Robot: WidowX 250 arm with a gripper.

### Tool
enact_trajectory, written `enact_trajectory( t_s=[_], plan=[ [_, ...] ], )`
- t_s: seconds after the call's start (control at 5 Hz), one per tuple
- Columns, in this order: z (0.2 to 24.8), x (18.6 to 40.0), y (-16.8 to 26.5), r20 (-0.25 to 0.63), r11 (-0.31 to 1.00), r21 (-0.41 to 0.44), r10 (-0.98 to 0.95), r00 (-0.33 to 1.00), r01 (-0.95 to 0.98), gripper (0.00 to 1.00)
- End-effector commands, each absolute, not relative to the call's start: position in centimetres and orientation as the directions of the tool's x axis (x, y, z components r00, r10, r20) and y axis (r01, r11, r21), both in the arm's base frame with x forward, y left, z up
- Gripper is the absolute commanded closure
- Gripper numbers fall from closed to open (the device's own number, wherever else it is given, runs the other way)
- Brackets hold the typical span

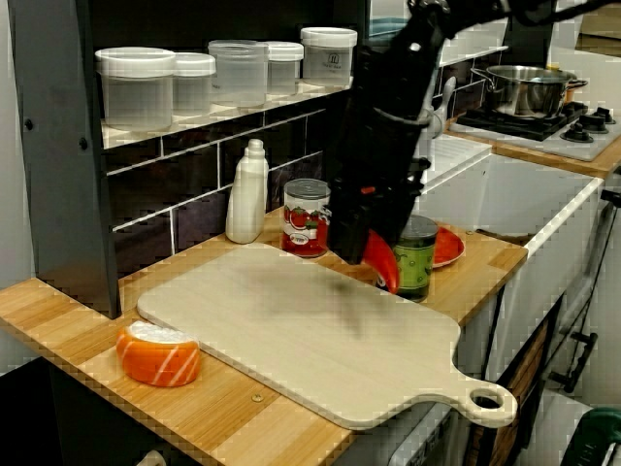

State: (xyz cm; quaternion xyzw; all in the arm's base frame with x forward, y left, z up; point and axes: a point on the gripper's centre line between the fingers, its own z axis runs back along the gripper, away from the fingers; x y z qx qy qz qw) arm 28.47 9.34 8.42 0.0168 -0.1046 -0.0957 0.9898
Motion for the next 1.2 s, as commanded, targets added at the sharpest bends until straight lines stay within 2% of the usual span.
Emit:
enact_trajectory(
  t_s=[0.0, 0.6, 1.0],
  plan=[
    [10.0, 32.8, 10.3, 0.23, 0.975, 0.099, -0.217, 0.949, 0.199, 1.0],
    [8.4, 36.3, 14.3, 0.314, 0.958, 0.205, -0.26, 0.913, 0.202, 1.0],
    [7.7, 38.1, 16.3, 0.308, 0.949, 0.238, -0.276, 0.91, 0.208, 1.0]
  ],
)
